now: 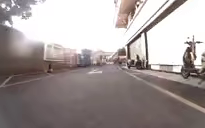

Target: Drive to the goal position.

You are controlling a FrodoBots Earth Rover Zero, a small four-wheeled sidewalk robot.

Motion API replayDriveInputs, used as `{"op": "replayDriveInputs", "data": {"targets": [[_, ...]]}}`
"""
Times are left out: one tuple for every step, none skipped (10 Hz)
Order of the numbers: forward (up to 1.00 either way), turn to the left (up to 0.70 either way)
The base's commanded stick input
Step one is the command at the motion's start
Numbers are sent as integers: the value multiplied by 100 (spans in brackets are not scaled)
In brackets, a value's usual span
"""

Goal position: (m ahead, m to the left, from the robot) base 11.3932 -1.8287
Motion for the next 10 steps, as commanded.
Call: {"op": "replayDriveInputs", "data": {"targets": [[70, -2], [70, -13], [70, -12], [70, -1], [70, 0], [70, 0], [70, 0], [70, 0], [70, 0], [70, 0]]}}
